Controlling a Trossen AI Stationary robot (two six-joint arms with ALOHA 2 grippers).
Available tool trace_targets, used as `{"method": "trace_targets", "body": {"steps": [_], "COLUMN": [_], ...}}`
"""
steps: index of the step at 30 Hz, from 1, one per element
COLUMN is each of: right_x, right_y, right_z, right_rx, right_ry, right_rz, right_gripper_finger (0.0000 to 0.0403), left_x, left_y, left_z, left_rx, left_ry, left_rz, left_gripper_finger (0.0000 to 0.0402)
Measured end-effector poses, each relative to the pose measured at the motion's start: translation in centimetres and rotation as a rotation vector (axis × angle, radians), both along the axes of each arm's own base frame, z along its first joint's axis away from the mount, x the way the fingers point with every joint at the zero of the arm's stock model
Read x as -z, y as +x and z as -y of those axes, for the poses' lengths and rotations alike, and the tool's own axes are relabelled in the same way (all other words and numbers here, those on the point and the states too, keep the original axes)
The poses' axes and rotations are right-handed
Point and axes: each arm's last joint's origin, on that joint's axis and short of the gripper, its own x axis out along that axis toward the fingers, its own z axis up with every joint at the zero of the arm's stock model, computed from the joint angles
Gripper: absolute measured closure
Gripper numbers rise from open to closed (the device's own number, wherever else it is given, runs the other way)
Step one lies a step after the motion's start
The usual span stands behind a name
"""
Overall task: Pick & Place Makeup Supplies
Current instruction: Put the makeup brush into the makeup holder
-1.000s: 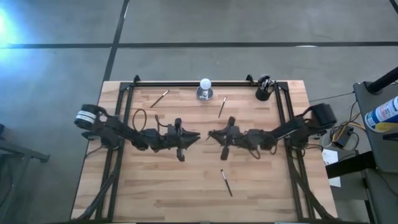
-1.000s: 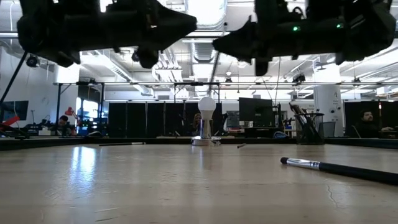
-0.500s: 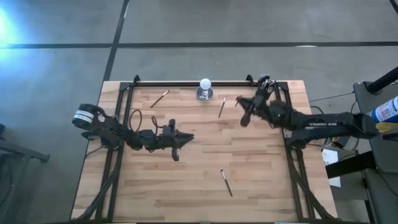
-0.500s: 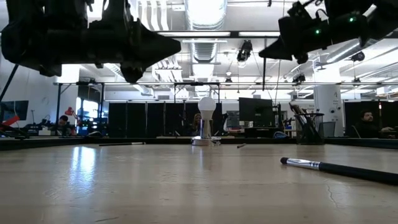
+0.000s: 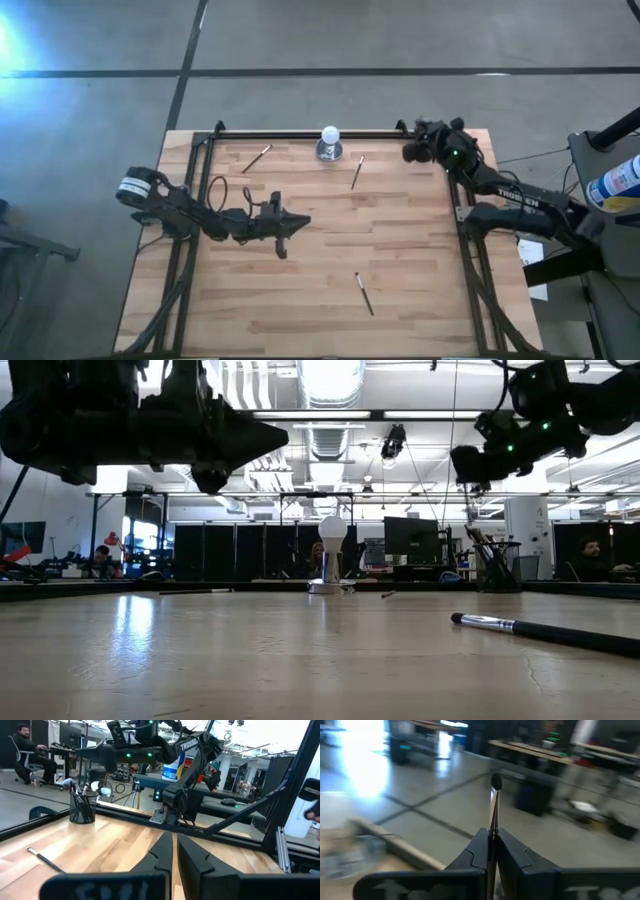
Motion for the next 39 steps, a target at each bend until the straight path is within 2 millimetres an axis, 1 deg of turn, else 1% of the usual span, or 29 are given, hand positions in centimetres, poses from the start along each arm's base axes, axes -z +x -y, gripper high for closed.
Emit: {"method": "trace_targets", "body": {"steps": [4,7,12,20,24,32,36,39], "right_x": [0.4,1.0,2.0,4.5,5.5,6.0,5.6,4.9], "right_y": [-1.3,-2.0,-1.6,-0.8,-0.7,-0.7,-0.8,-0.8], "right_z": [1.2,1.9,2.5,3.9,4.2,4.3,4.1,4.2], "right_rx": [0.124,0.177,0.199,0.247,0.258,0.291,0.295,0.302], "right_ry": [0.006,0.018,0.012,0.116,0.142,0.169,0.183,0.216], "right_rz": [0.010,0.027,0.004,-0.025,0.001,0.003,0.019,0.011], "right_gripper_finger": [0.0389,0.0389,0.0389,0.0389,0.0387,0.0329,0.0308,0.0298], "left_x": [0.2,0.2,0.2,0.2,0.2,0.2,0.2,0.2], "left_y": [-0.1,-0.1,-0.1,-0.1,-0.1,-0.1,-0.1,-0.1], "left_z": [0.0,0.0,-0.1,-0.1,-0.1,-0.1,-0.1,-0.1], "left_rx": [-0.002,-0.003,-0.003,-0.002,-0.001,-0.002,-0.001,-0.001], "left_ry": [0.001,0.002,0.003,-0.007,-0.008,-0.010,-0.013,-0.014], "left_rz": [-0.008,-0.008,-0.008,-0.006,-0.006,-0.006,-0.007,-0.007], "left_gripper_finger": [0.0384,0.0384,0.0384,0.0384,0.0384,0.0384,0.0384,0.0384]}}
